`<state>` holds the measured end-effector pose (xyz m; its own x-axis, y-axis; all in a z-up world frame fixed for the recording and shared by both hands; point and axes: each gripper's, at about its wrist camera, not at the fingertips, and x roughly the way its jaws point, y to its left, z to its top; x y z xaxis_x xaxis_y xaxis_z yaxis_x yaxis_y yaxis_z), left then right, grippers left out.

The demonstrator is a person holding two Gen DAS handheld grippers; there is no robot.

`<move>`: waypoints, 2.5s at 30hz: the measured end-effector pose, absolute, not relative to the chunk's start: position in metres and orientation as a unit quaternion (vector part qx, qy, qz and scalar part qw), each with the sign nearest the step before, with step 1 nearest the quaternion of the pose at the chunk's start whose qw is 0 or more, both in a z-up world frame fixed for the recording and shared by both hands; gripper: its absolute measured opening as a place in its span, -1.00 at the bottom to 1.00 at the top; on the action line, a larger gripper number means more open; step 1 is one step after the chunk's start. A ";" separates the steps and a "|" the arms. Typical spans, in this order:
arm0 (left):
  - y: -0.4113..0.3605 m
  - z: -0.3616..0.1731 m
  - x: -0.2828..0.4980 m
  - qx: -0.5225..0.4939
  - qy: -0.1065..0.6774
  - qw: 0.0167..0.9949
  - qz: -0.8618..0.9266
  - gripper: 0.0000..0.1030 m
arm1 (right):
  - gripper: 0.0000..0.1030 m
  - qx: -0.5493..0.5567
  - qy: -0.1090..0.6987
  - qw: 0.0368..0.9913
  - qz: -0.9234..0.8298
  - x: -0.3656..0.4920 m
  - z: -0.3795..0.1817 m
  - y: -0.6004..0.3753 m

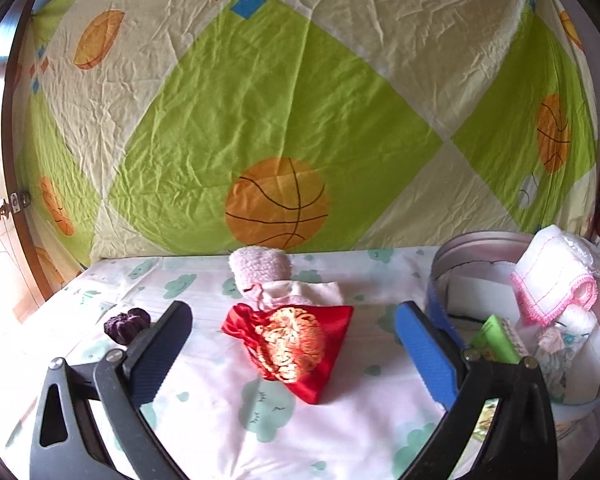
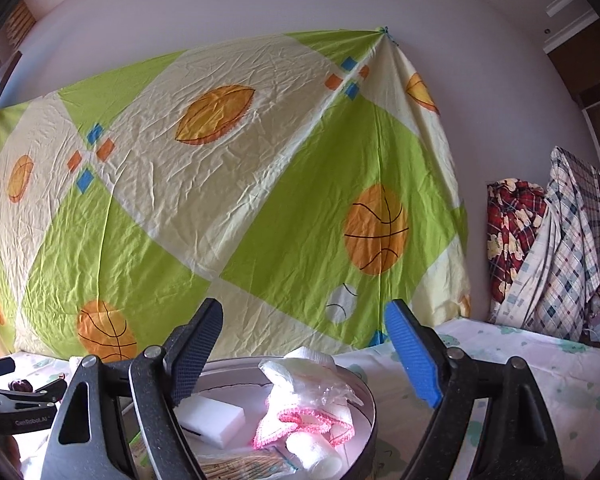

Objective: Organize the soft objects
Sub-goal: 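Withdraw both tools from the tin toward the red pouch and scrunchie, then grasp the red embroidered pouch with the right tool while the left tool grasps the purple scrunchie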

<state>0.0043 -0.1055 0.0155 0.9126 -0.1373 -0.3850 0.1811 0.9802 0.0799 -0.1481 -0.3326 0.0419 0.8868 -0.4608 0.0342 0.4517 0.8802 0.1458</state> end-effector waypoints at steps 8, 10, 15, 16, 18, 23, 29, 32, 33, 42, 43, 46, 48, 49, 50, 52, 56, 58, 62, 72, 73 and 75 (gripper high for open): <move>-0.049 0.014 0.026 0.053 0.194 0.978 -0.054 1.00 | 0.65 0.068 -0.016 0.971 -0.228 -0.139 0.042 -0.303; -0.034 0.013 0.031 0.046 0.194 0.979 -0.042 1.00 | 0.65 0.073 -0.007 0.974 -0.216 -0.133 0.041 -0.291; -0.001 0.012 0.045 0.028 0.200 0.979 -0.015 1.00 | 0.65 0.070 0.008 0.981 -0.180 -0.115 0.041 -0.255; 0.005 0.011 0.048 0.025 0.200 0.979 -0.009 1.00 | 0.65 0.070 0.013 0.983 -0.170 -0.110 0.040 -0.247; 0.018 0.011 0.054 0.022 0.200 0.980 0.004 1.00 | 0.65 0.065 0.021 0.986 -0.152 -0.101 0.040 -0.230; 0.053 0.010 0.071 0.005 0.203 0.978 0.037 1.00 | 0.65 0.059 0.058 0.990 -0.110 -0.072 0.037 -0.194; 0.093 0.007 0.091 -0.040 0.227 0.972 0.053 1.00 | 0.65 0.057 0.117 0.989 -0.064 -0.037 0.028 -0.156; 0.110 0.004 0.100 -0.068 0.243 0.966 0.053 1.00 | 0.65 0.042 0.145 0.987 -0.046 -0.018 0.025 -0.136; 0.115 0.003 0.102 -0.072 0.246 0.965 0.057 1.00 | 0.65 0.042 0.153 0.987 -0.039 -0.012 0.024 -0.131; 0.140 -0.002 0.117 -0.075 0.260 0.958 0.098 1.00 | 0.65 0.032 0.279 0.960 -0.014 0.047 0.005 -0.108; 0.142 -0.002 0.118 -0.074 0.260 0.957 0.102 1.00 | 0.65 0.038 0.295 0.955 -0.017 0.052 0.001 -0.110; 0.144 -0.002 0.120 -0.062 0.261 0.957 0.114 1.00 | 0.65 0.060 0.344 0.937 -0.023 0.069 -0.012 -0.117; 0.145 -0.001 0.121 -0.057 0.261 0.957 0.116 1.00 | 0.65 0.076 0.365 0.928 -0.021 0.079 -0.019 -0.121; 0.145 -0.001 0.122 -0.054 0.262 0.957 0.117 1.00 | 0.65 0.083 0.376 0.923 -0.020 0.085 -0.023 -0.122; 0.145 -0.001 0.123 -0.051 0.263 0.956 0.119 1.00 | 0.65 0.091 0.383 0.919 -0.023 0.088 -0.026 -0.124; 0.148 -0.002 0.126 -0.055 0.269 0.954 0.117 1.00 | 0.65 0.115 0.394 0.912 -0.016 0.095 -0.032 -0.127; 0.159 -0.004 0.129 -0.070 0.278 0.950 0.121 1.00 | 0.64 0.130 0.412 0.902 -0.014 0.102 -0.041 -0.128; 0.166 -0.004 0.131 -0.079 0.280 0.949 0.122 1.00 | 0.10 0.134 0.412 0.901 -0.011 0.102 -0.042 -0.129; 0.174 -0.006 0.133 -0.098 0.286 0.945 0.121 1.00 | -0.47 0.163 0.409 0.898 0.031 0.100 -0.043 -0.134; 0.162 -0.003 0.132 -0.093 0.285 0.952 0.066 1.00 | -0.61 0.125 0.280 0.944 0.119 0.029 -0.005 -0.112; 0.156 -0.003 0.132 -0.086 0.286 0.953 0.051 1.00 | -0.61 0.119 0.264 0.950 0.117 0.021 -0.001 -0.113; 0.144 -0.006 0.135 -0.071 0.296 0.952 0.021 1.00 | -0.61 0.106 0.233 0.961 0.100 0.008 0.007 -0.113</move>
